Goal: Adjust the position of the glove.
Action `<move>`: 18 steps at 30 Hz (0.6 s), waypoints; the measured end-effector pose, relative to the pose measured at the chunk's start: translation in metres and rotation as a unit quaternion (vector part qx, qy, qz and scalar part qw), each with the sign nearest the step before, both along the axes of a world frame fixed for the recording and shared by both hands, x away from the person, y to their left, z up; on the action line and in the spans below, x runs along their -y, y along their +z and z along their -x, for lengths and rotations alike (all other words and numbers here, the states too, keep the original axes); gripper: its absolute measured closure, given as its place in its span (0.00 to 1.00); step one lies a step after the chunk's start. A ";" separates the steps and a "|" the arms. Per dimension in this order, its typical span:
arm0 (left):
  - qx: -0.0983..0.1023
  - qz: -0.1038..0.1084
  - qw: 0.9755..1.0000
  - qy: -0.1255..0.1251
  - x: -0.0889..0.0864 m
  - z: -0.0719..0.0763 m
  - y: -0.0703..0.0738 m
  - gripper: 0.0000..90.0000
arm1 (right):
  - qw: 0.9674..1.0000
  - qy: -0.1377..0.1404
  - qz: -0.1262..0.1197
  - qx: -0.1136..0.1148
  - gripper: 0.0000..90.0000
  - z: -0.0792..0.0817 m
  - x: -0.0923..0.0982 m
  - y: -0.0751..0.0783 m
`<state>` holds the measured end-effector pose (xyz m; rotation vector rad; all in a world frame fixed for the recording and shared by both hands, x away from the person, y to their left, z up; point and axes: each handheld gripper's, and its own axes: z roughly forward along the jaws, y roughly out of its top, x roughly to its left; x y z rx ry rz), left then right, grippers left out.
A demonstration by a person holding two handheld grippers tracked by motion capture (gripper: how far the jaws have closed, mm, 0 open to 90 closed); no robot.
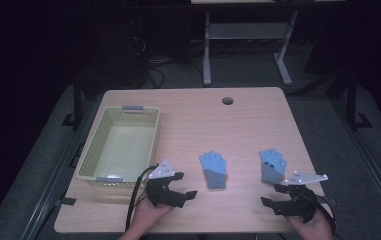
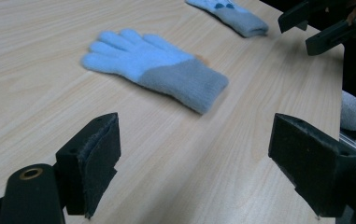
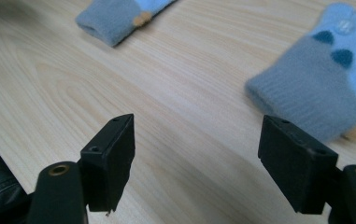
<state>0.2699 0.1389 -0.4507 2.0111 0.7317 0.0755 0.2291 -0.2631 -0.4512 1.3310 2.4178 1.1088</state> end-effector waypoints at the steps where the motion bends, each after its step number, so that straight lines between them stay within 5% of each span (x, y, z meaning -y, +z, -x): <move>1: -0.002 0.001 1.000 0.001 0.000 0.001 0.000 0.18 | 1.000 0.000 -0.001 0.001 0.30 0.000 0.000 0.000; 18: -0.010 0.026 1.000 0.000 -0.005 0.001 -0.001 0.18 | 1.000 -0.001 -0.011 0.002 0.24 -0.013 -0.002 0.009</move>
